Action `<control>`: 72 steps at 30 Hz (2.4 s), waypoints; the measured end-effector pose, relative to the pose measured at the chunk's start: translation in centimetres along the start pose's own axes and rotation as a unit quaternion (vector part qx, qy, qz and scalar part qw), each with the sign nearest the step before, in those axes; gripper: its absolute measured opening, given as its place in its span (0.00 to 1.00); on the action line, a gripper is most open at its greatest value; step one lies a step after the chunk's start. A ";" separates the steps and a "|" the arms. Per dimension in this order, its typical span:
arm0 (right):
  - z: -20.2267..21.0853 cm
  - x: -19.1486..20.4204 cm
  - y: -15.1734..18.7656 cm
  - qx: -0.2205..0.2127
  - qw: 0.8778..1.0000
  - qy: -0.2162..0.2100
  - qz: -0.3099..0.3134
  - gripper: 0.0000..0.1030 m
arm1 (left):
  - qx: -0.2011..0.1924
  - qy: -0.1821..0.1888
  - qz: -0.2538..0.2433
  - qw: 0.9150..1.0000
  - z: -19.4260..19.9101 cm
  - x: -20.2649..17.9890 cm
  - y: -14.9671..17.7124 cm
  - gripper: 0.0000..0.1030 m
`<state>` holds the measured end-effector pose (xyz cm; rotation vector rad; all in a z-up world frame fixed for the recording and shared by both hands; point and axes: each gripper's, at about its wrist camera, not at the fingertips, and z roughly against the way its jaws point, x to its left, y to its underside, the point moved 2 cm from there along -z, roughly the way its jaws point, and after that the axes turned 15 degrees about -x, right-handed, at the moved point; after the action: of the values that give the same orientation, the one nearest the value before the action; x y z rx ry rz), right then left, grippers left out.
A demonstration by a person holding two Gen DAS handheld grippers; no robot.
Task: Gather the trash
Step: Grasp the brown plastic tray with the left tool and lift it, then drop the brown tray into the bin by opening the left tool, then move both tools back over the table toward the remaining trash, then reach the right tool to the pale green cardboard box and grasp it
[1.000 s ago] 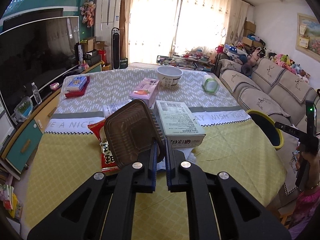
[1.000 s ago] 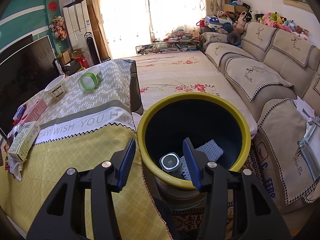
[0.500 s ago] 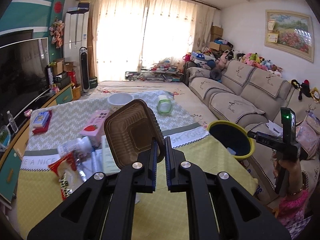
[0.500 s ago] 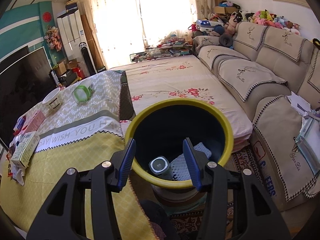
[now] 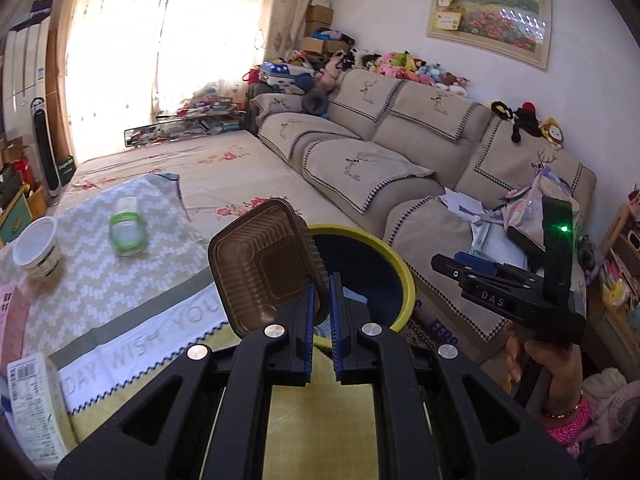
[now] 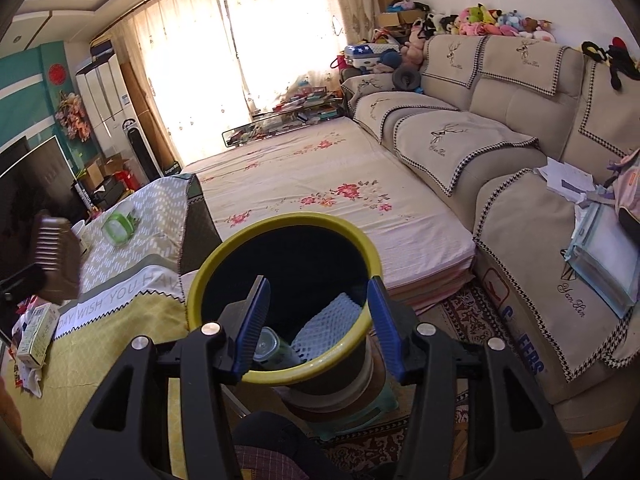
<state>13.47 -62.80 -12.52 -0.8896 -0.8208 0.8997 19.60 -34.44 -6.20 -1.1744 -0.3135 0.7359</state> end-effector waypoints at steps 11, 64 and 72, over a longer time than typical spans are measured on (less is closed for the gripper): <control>-0.4 -3.3 0.3 0.004 0.999 0.021 -0.028 0.49 | 0.067 0.042 0.003 0.997 -13.0 -2.9 0.8 0.12; 4.1 37.2 11.2 0.107 0.927 -0.330 0.145 0.72 | -0.171 -0.369 0.126 0.905 35.4 17.9 9.9 0.88; 3.1 39.7 12.7 0.111 0.932 -0.304 0.163 0.75 | -0.167 -0.361 0.139 0.907 35.2 18.8 10.8 0.88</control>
<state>22.49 -22.05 -14.17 -0.5509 -1.0866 1.5750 9.02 5.50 -5.56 -1.2428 -0.9326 1.4089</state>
